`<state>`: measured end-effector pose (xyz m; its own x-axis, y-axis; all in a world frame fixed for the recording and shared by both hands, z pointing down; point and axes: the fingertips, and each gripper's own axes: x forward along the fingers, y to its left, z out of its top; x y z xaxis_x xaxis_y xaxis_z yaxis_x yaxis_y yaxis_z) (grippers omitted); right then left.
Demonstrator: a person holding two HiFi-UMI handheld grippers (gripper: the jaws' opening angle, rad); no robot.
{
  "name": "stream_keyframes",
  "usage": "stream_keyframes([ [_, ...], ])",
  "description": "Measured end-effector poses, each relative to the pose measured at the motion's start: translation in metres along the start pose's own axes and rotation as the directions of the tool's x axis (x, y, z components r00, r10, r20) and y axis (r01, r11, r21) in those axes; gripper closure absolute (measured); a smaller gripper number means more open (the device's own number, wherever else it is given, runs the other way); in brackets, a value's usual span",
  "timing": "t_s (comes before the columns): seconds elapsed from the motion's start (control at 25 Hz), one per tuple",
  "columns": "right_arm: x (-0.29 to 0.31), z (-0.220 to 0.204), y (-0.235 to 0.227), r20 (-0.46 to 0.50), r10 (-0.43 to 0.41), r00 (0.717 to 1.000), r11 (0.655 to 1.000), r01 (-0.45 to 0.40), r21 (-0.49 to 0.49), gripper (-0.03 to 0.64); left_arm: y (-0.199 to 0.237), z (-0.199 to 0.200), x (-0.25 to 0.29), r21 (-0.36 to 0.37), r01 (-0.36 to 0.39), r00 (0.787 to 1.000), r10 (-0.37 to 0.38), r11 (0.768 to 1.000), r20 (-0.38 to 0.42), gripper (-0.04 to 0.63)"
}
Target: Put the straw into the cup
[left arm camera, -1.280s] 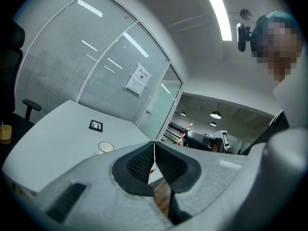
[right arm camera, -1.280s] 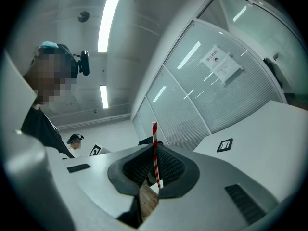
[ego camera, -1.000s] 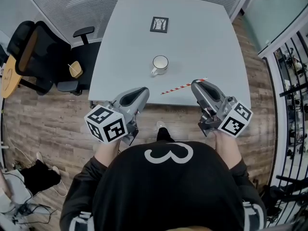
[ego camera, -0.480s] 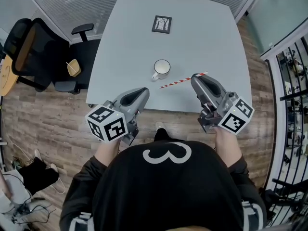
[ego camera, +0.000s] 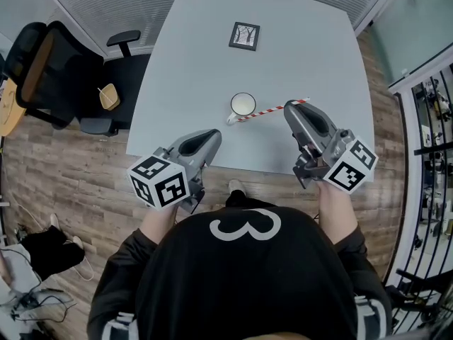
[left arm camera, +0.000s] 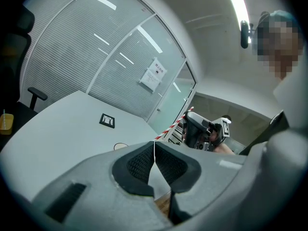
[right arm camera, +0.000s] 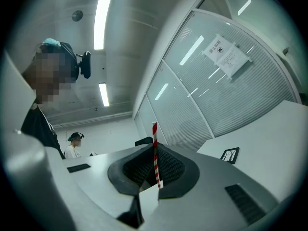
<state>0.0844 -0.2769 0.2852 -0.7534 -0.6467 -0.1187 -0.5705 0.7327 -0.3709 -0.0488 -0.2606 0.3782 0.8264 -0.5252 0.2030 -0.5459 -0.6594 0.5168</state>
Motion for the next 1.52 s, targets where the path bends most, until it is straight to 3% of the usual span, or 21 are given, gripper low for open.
stream_keyframes([
  [0.56, 0.036, -0.017, -0.036, -0.048, -0.044, 0.998, 0.998, 0.042, -0.042, 0.586, 0.028, -0.007, 0.012, -0.028, -0.015, 0.999, 0.014, 0.999, -0.04, 0.575],
  [1.52, 0.05, -0.077, -0.099, -0.159, -0.142, 0.977, 0.989, 0.146, 0.018, 0.586, 0.054, -0.022, 0.019, -0.082, -0.064, 0.995, 0.057, 0.995, -0.079, 0.575],
])
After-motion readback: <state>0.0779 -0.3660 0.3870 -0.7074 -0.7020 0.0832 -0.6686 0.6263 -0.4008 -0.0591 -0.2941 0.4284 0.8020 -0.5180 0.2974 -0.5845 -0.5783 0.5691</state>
